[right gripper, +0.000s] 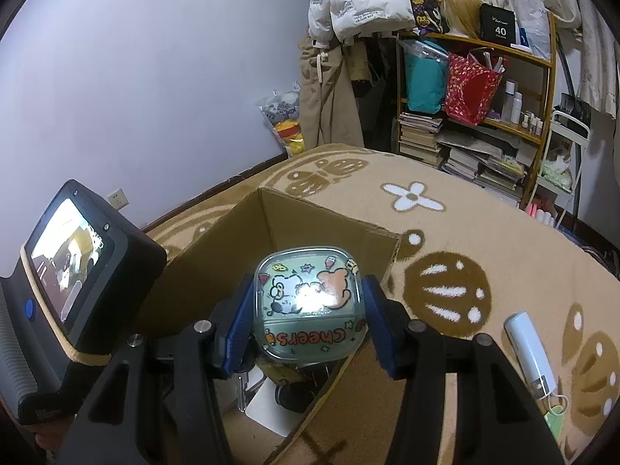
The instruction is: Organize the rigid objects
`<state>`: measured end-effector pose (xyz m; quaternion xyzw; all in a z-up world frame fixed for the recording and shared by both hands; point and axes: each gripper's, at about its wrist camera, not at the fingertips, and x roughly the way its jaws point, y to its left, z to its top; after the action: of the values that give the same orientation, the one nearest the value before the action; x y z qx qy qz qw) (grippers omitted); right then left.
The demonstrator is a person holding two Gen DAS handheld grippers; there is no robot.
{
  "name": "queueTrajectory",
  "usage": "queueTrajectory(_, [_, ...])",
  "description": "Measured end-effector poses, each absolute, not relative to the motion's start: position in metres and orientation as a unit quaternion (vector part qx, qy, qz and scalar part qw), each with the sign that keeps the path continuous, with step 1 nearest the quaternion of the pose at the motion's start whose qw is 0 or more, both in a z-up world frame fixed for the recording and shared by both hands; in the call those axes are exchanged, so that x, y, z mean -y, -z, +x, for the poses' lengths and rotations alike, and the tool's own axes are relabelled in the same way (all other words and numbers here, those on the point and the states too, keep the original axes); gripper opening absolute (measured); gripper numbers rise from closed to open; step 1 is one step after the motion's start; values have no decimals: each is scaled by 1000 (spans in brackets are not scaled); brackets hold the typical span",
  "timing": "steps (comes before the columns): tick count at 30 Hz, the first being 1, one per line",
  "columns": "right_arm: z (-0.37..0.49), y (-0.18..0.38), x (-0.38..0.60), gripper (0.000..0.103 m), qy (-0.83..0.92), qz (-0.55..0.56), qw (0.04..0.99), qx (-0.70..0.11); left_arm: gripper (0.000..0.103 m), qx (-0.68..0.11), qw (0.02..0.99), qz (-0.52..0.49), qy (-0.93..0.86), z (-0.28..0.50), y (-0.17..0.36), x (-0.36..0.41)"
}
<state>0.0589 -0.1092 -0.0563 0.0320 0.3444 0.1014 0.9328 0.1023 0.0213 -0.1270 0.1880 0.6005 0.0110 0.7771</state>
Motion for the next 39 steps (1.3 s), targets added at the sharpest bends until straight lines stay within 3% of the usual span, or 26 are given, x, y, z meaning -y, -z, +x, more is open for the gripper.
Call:
queueTrajectory(5, [57, 54, 109, 60, -102, 33, 935, -337, 23, -600, 777, 190, -11, 102, 127, -22])
queueTrajectory(12, [49, 46, 119, 82, -83, 35, 939, -333, 23, -600, 777, 192, -12, 102, 128, -22])
queueTrajectory(22, [35, 42, 154, 91, -23, 56, 935, -349, 23, -600, 777, 192, -12, 102, 128, -22])
queueTrajectory(24, [30, 43, 163, 99, -7, 57, 934, -353, 23, -600, 777, 192, -12, 102, 128, -22])
queueTrajectory(39, [-1, 71, 202, 103, 67, 73, 907, -410, 23, -599, 777, 194, -12, 102, 129, -21])
